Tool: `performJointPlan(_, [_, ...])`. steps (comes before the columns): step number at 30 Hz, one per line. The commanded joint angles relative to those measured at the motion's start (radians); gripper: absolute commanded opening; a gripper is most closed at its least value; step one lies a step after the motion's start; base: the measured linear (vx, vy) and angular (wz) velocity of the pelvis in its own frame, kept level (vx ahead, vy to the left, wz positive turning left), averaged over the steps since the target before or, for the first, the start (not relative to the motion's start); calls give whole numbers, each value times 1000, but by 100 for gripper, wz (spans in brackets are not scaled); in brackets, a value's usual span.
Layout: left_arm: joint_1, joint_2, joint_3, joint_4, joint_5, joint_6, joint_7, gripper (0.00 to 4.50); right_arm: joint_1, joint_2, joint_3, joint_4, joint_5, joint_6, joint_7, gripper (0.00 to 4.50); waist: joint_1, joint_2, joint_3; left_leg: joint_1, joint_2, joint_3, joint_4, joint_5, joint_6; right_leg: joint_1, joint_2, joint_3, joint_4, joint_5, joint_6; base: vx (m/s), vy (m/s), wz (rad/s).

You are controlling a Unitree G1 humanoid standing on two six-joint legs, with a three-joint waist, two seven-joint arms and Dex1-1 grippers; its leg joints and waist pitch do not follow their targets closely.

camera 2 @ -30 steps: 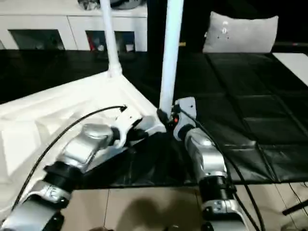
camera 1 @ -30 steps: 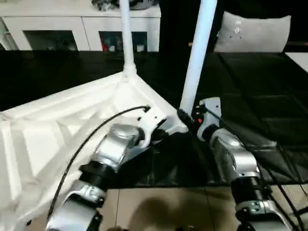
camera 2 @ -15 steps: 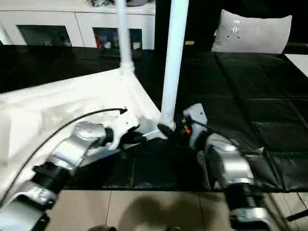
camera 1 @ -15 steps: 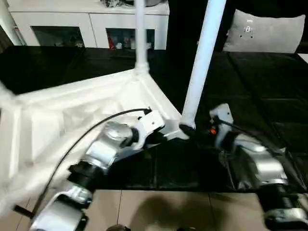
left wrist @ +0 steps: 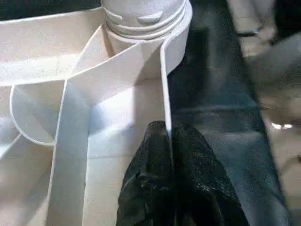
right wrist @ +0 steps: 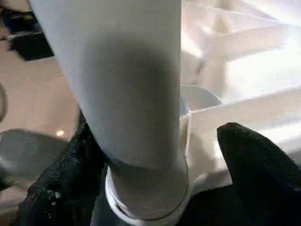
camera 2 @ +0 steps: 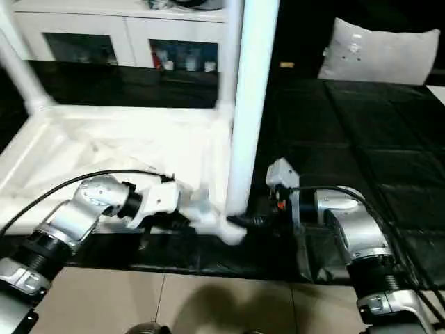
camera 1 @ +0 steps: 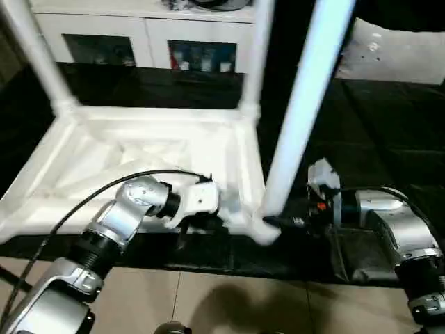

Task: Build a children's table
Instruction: Rotate leg to tighten

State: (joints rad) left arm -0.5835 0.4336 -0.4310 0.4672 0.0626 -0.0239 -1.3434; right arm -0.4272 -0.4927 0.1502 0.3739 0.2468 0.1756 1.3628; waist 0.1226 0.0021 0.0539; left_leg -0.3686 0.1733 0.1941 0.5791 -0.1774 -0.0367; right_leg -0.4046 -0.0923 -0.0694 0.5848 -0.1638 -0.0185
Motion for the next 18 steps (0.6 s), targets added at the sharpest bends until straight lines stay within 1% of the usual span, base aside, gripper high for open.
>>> performJointPlan(1, [-5,8,-60,9,14,-31,-68,0,-9,-15,14,2,20,17,35,354,-2,-11,-66,16,64,-19,-64,-211,61,46,-66,44,-56,-244,-220,0,0,0])
performJointPlan(2, [-6,10,-61,10,11,-34,-76,0,-8,-16,18,2,22,22,42,341,-2,-12,-66,16,63,-19,-65,-213,59,47,-66,43,-57,-253,-218,0,0,0])
performJointPlan(3, [-7,13,-64,8,8,-35,-87,0,-6,-17,24,0,26,28,51,341,-2,-12,-66,16,64,-20,-65,-219,53,47,-67,44,-57,-266,-213,0,0,0])
performJointPlan(5, [-9,16,-65,8,6,-38,-101,0,-3,-16,29,-1,29,33,64,312,-1,-12,-66,16,65,-21,-66,-221,48,46,-68,44,-58,-278,-208,0,0,0])
performJointPlan(7, [-10,16,-65,12,9,-48,-111,0,2,-14,34,-3,34,42,81,306,-1,-10,-66,16,64,-21,-65,-226,44,46,-66,44,-59,-282,-206,0,0,0])
performJointPlan(8, [-11,16,-65,14,9,-51,-112,0,3,-14,36,-4,35,44,85,296,0,-11,-66,15,64,-21,-65,-227,44,46,-67,44,-59,-283,-205,0,0,0])
performJointPlan(10, [-11,16,-65,15,9,-53,-114,0,6,-13,37,-7,38,47,90,267,1,-11,-67,16,64,-21,-65,-224,42,46,-67,44,-58,-283,-205,0,0,0])
performJointPlan(12, [-12,15,-67,20,6,-61,-119,0,12,-12,38,-12,43,53,103,261,2,-11,-66,16,63,-21,-64,-225,41,45,-66,45,-58,-283,-205,0,0,0])
performJointPlan(14, [-12,11,-62,26,2,-64,-116,0,19,-9,36,-16,52,62,107,233,3,-11,-66,15,63,-22,-64,-233,39,45,-67,44,-59,-299,-202,0,0,0])
performJointPlan(16, [-7,0,-49,20,-12,-35,-102,0,31,-3,28,-33,75,85,100,221,3,-10,-64,17,64,-22,-65,-247,34,43,-67,45,-62,-322,-196,0,0,0])
performJointPlan(17, [-1,-12,-35,7,-27,10,-85,0,43,7,16,-53,95,112,83,216,5,-10,-63,17,64,-22,-66,-253,29,44,-67,46,-62,-335,-192,0,0,0])
performJointPlan(18, [3,-21,-25,-2,-34,39,-68,0,49,17,9,-63,97,121,56,211,6,-9,-63,18,64,-23,-67,-259,26,43,-68,46,-64,-349,-190,0,0,0])
